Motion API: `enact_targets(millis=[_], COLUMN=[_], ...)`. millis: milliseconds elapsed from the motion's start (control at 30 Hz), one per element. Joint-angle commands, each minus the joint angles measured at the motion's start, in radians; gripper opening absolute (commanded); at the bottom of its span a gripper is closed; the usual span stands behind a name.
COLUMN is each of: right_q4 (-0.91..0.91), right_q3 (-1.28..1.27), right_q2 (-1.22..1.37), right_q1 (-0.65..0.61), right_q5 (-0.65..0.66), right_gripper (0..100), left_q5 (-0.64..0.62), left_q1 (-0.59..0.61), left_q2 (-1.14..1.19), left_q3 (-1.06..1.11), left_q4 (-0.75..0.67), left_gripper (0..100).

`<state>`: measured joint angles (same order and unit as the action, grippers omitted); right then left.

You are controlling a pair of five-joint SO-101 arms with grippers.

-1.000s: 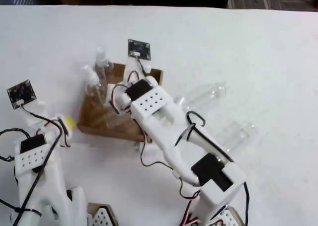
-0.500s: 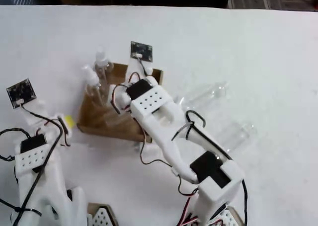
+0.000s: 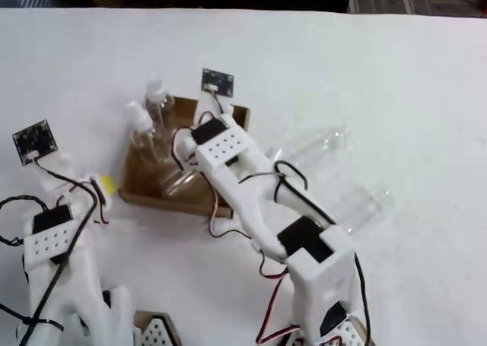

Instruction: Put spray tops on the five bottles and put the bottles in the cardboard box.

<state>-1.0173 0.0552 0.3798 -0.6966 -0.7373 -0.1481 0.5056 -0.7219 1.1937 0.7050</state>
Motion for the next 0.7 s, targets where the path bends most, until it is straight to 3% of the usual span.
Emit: enact_targets(millis=[0,267,667], right_q4=[0.005,0.001,-0.102], right_q3=[0.040,0.055,0.101], right_q2=[0.016,0.064,0.065], right_q1=[0.001,-0.033,0.031], right_q5=[0.000,0.190,0.199], right_gripper=[24.7,24.4,18.4], left_q5=[-0.012,-0.012,-0.011], left_q1=[-0.012,-0.012,-0.012], left_q2=[0.005,0.005,0.008], left_q3=[-0.006,-0.006,-0.005], left_q4=[-0.026,-0.026,-0.026], left_gripper=[24,24,24])
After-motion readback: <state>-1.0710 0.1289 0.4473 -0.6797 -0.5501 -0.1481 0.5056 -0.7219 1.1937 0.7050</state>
